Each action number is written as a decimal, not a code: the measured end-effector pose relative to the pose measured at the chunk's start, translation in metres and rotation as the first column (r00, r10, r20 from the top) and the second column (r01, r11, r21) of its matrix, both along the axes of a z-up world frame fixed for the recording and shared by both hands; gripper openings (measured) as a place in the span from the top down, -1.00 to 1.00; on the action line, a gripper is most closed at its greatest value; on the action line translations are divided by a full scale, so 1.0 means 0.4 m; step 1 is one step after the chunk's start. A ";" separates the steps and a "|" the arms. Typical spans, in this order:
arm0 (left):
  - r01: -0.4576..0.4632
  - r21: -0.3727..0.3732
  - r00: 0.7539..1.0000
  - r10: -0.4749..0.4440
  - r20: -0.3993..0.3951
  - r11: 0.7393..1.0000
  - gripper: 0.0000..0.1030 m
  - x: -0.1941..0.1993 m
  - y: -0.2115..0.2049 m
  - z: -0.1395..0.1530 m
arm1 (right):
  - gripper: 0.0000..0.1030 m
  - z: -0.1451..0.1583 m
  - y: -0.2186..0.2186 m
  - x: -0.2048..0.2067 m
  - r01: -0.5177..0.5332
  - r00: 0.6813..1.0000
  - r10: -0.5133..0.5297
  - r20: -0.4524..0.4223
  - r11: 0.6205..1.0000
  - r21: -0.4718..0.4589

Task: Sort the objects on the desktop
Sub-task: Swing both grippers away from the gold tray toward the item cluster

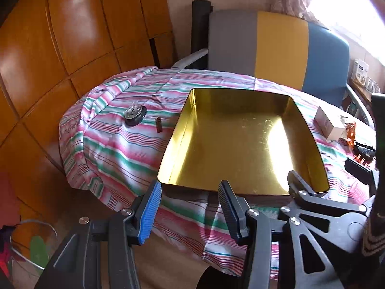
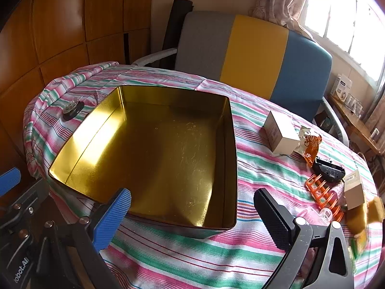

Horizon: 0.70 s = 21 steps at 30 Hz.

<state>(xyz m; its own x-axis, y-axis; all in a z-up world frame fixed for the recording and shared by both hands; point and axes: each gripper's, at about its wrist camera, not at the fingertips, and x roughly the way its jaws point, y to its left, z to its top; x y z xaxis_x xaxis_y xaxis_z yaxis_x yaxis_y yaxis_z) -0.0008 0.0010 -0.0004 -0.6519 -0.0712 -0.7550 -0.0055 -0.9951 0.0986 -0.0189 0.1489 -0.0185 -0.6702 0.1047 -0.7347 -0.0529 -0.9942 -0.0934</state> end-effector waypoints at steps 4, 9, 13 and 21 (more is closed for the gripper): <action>0.003 0.032 1.000 -0.002 -0.007 0.999 0.03 0.001 -0.003 -0.017 | -1.00 -0.006 0.007 0.003 0.001 1.000 -0.001 0.003 1.000 -0.006; 0.012 0.008 1.000 -0.012 0.019 1.000 0.03 0.006 0.013 -0.055 | -1.00 -0.014 0.015 0.006 0.002 1.000 -0.002 0.006 1.000 -0.014; 0.033 0.009 0.998 -0.033 0.057 0.999 0.03 -0.001 0.025 -0.061 | -1.00 -0.003 0.022 0.006 0.011 1.000 -0.010 0.014 1.000 -0.022; 0.113 0.088 0.988 -0.121 0.095 0.990 0.02 0.016 0.049 -0.080 | -1.00 0.003 0.062 0.025 0.045 0.999 -0.044 0.016 0.998 -0.040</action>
